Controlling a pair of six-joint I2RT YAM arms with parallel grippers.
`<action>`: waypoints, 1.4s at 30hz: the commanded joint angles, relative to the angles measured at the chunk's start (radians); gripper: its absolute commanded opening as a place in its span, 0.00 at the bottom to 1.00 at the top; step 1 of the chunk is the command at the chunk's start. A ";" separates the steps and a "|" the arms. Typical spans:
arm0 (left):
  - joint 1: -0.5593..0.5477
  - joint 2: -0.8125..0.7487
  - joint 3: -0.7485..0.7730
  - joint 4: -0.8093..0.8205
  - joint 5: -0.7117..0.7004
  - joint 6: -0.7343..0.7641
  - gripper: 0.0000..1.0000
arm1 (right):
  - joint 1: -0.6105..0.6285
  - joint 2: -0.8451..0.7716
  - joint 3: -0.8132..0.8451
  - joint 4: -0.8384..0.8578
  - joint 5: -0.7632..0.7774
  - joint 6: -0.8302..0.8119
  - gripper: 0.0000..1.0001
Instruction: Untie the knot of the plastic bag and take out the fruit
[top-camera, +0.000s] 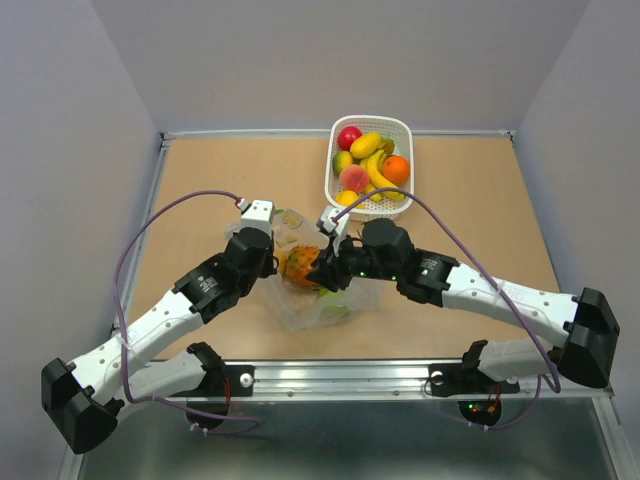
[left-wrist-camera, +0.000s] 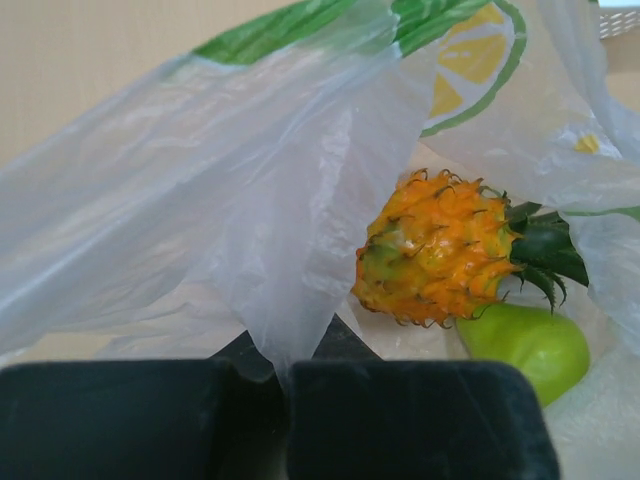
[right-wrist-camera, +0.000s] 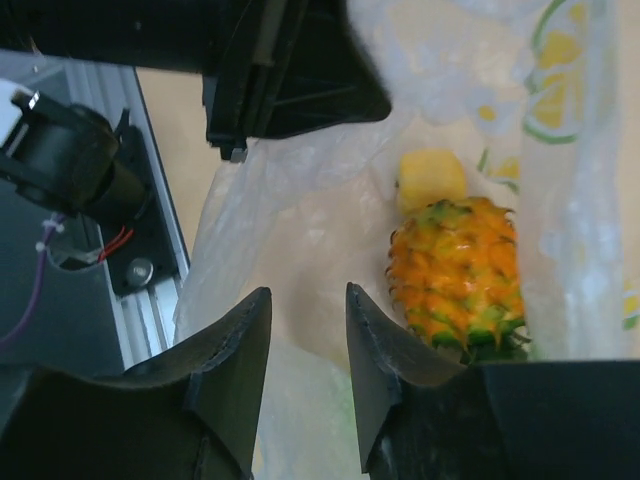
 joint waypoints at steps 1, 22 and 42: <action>0.005 -0.014 -0.015 0.096 0.034 -0.013 0.00 | 0.045 0.041 -0.036 -0.013 0.078 0.054 0.38; 0.015 -0.050 -0.033 0.078 0.061 -0.091 0.00 | 0.054 -0.064 -0.429 -0.191 0.337 0.515 0.30; 0.015 -0.023 -0.110 0.050 0.120 -0.233 0.00 | 0.088 0.174 -0.471 0.395 0.303 0.386 0.82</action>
